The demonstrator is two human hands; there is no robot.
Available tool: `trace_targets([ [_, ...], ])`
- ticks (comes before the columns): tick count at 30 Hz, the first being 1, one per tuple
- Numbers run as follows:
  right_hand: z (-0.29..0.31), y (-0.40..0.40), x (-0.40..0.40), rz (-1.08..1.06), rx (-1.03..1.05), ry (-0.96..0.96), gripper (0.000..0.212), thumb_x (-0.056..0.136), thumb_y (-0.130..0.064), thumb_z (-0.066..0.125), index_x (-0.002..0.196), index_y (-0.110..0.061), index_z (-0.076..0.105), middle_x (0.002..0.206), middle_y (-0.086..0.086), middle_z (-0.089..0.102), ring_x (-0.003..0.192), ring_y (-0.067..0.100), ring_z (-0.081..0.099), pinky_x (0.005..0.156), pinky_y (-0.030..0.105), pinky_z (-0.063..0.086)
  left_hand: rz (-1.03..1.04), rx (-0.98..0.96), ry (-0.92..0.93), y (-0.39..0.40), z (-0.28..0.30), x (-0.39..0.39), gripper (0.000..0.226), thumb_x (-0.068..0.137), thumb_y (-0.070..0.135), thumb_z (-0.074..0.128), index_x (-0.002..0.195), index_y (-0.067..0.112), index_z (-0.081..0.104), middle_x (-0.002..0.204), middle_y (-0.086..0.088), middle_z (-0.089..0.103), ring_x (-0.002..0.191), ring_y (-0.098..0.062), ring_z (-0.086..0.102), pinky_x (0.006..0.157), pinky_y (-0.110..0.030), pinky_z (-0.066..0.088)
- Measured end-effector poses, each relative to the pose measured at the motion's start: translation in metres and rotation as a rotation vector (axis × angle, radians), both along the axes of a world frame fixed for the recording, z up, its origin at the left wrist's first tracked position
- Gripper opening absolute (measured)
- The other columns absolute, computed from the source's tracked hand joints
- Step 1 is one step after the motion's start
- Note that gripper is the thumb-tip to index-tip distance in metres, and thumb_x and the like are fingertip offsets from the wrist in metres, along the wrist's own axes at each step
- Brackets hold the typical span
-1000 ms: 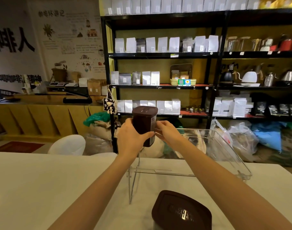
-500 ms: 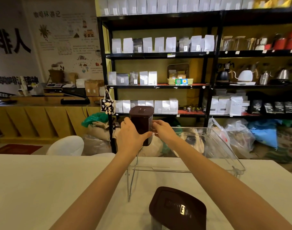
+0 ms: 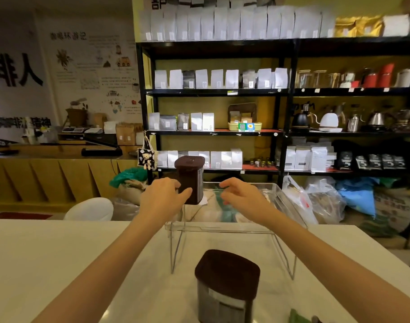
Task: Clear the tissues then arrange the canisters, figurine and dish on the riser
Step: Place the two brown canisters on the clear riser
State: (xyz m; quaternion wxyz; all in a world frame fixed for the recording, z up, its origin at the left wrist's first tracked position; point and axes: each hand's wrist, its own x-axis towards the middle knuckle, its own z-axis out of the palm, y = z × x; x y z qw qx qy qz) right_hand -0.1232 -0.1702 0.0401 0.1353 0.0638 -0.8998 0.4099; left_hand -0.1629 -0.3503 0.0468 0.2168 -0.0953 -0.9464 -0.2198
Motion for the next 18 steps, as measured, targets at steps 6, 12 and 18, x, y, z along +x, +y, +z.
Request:
trace_targets([
  [6, -0.032, 0.03, 0.076, 0.025, 0.217, 0.05, 0.024, 0.092, -0.022, 0.048, 0.114, -0.02, 0.057, 0.096, -0.004, 0.062, 0.092, 0.013, 0.059, 0.079, 0.02, 0.046, -0.131, 0.04, 0.079, -0.005, -0.032, 0.066, 0.039, 0.087, 0.037, 0.052, 0.123, 0.022, 0.057, 0.123, -0.003, 0.062, 0.109, -0.02, 0.058, 0.09, -0.036, 0.05],
  [12, -0.069, 0.044, 0.113, 0.024, 0.215, -0.202, 0.039, 0.086, -0.014, 0.053, 0.124, -0.019, 0.046, 0.111, 0.002, 0.06, 0.098, 0.015, 0.058, 0.084, 0.022, 0.047, -0.134, -0.033, -0.2, -0.006, -0.075, 0.103, 0.06, 0.083, 0.028, 0.058, 0.139, 0.018, 0.037, 0.14, -0.002, 0.049, 0.126, -0.019, 0.047, 0.105, -0.034, 0.041],
  [18, -0.091, 0.028, 0.123, 0.076, 0.066, -0.374, 0.07, 0.072, -0.022, 0.071, 0.134, -0.017, 0.038, 0.128, 0.007, 0.055, 0.112, 0.02, 0.055, 0.094, 0.035, 0.05, -0.251, 0.237, -0.597, 0.001, -0.106, 0.123, 0.094, 0.064, 0.025, 0.08, 0.142, 0.016, 0.027, 0.139, -0.005, 0.047, 0.123, -0.02, 0.048, 0.095, -0.03, 0.044],
])
